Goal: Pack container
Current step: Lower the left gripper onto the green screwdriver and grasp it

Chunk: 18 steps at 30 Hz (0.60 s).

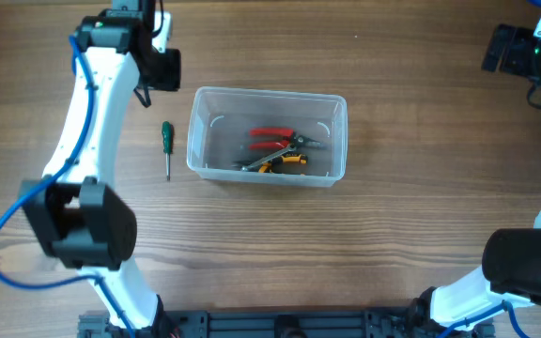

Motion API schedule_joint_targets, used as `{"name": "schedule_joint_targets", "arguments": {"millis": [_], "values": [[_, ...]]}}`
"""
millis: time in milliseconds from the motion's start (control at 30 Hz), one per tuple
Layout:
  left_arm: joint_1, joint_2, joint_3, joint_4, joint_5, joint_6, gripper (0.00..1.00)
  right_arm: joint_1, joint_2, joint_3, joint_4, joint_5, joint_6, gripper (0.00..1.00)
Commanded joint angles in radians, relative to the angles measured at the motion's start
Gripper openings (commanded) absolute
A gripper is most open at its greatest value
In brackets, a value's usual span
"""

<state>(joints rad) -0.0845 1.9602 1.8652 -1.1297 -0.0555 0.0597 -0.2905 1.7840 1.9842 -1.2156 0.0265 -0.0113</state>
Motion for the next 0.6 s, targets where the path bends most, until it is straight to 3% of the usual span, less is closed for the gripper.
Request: {"name": "schedule_joint_targets", "arguments": {"millis": [0, 367, 567], "values": [[0.035, 0.077, -0.001, -0.009, -0.005, -0.103, 0.43, 0.005, 0.021, -0.003, 0.003, -0.005, 0.014, 1.00], [0.113, 0.213, -0.016, -0.056, 0.158, -0.090, 0.40, 0.005, 0.021, -0.003, 0.003, -0.005, 0.014, 1.00], [0.113, 0.229, -0.167, -0.003, 0.160, -0.090, 0.41, 0.005, 0.021, -0.003, 0.003, -0.005, 0.014, 1.00]]}}
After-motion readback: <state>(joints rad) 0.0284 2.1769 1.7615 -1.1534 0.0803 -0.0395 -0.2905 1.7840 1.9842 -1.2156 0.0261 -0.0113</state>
